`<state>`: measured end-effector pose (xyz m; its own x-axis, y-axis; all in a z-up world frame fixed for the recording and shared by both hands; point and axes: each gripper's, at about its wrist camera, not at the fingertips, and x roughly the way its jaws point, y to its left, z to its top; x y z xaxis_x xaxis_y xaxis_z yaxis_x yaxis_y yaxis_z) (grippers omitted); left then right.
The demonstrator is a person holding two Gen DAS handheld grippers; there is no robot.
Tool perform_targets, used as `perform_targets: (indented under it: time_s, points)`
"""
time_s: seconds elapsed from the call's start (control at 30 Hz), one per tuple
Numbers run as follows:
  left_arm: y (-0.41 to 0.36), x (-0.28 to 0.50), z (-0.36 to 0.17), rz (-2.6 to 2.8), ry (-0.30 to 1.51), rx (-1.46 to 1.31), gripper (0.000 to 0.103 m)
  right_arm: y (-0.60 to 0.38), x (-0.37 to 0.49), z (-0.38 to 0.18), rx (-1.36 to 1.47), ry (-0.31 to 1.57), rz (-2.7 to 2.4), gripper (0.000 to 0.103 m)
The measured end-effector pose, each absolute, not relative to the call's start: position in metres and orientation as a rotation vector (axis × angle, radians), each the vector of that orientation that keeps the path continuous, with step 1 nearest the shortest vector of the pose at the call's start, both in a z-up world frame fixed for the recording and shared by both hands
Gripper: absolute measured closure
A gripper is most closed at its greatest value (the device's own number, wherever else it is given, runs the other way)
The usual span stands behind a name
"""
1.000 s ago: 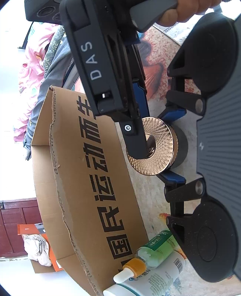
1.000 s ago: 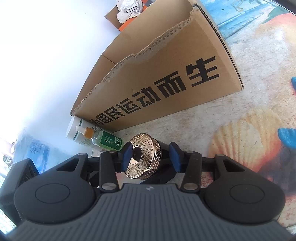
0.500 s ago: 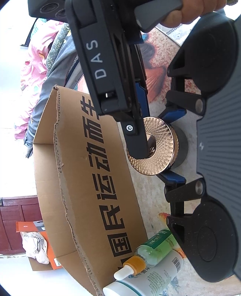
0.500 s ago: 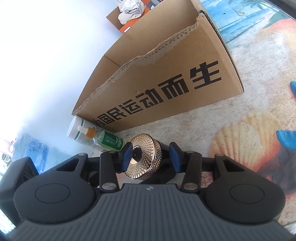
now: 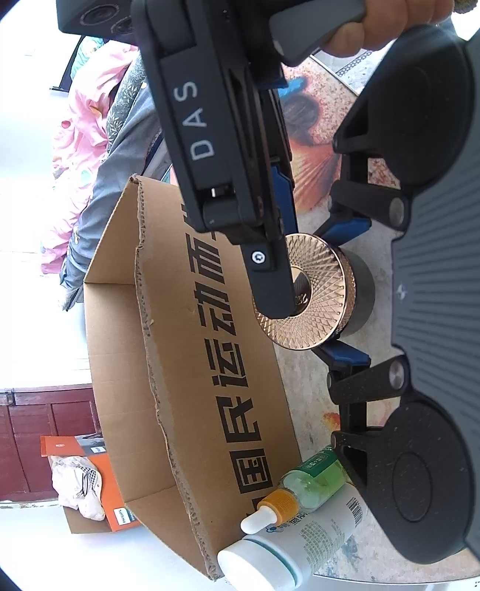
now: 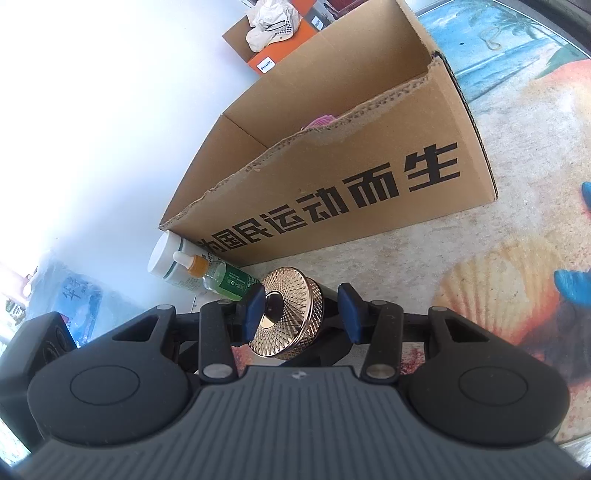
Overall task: Organize rigid objects
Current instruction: 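Close the right tool on the gold jar and lift it, then carry the gold jar into the box and open the right tool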
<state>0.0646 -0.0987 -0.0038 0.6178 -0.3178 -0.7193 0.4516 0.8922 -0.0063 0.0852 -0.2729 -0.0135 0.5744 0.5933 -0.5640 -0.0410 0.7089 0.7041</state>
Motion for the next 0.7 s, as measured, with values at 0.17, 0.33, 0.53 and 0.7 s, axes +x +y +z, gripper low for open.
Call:
perform_targets:
  time_s: [0.17, 0.33, 0.53, 0.7]
  points:
    - [-0.094, 0.056, 0.008, -0.441, 0.756, 0.173, 0.046, -0.271, 0.081, 0.003, 0.679, 0.861, 0.418, 0.060]
    - [-0.089, 0.050, 0.027, -0.436, 0.714, 0.162, 0.046, -0.269, 0.078, 0.024, 0.651, 0.818, 0.429, 0.060]
    - [-0.084, 0.054, 0.056, -0.443, 0.657, 0.124, 0.046, -0.267, 0.083, 0.062, 0.592, 0.751, 0.440, 0.060]
    - [-0.089, 0.076, 0.085, -0.459, 0.606, 0.100, 0.046, -0.272, 0.101, 0.097, 0.538, 0.695, 0.443, 0.060]
